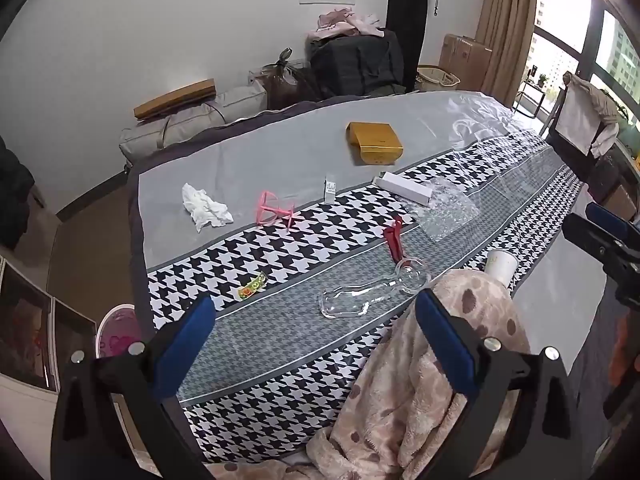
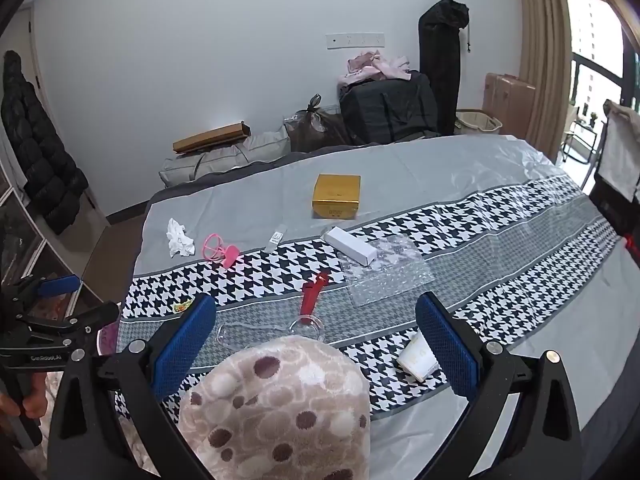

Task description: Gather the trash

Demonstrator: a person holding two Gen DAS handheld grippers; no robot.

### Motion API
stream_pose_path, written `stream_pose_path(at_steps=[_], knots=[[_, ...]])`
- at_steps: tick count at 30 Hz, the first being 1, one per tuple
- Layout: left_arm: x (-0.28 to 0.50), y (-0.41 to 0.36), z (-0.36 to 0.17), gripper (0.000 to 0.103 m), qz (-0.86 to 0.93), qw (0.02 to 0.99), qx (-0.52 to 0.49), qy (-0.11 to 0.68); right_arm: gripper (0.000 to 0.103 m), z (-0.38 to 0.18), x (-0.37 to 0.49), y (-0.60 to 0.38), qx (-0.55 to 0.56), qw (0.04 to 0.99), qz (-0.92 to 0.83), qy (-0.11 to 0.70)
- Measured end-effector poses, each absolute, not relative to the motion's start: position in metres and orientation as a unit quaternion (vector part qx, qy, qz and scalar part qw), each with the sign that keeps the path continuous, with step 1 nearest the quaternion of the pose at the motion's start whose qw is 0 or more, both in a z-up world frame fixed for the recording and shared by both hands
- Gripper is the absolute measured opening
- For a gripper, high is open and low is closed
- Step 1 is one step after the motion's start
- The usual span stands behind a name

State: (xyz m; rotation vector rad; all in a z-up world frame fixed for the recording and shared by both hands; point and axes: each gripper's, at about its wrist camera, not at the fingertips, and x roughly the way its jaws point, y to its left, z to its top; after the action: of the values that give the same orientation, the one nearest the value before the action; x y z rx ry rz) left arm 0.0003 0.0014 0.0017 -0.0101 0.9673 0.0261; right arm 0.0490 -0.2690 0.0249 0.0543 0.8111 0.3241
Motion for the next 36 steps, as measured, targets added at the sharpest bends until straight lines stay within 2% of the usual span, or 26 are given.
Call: stream_pose_path(at_steps=[36], knots=[[-0.0042,0.0011,0.0034,0.098,0.021,0.885,0.002,0.465,0.097,0.0218,0.0470,-0.2655,0.028,0.903,0.164,0.397]])
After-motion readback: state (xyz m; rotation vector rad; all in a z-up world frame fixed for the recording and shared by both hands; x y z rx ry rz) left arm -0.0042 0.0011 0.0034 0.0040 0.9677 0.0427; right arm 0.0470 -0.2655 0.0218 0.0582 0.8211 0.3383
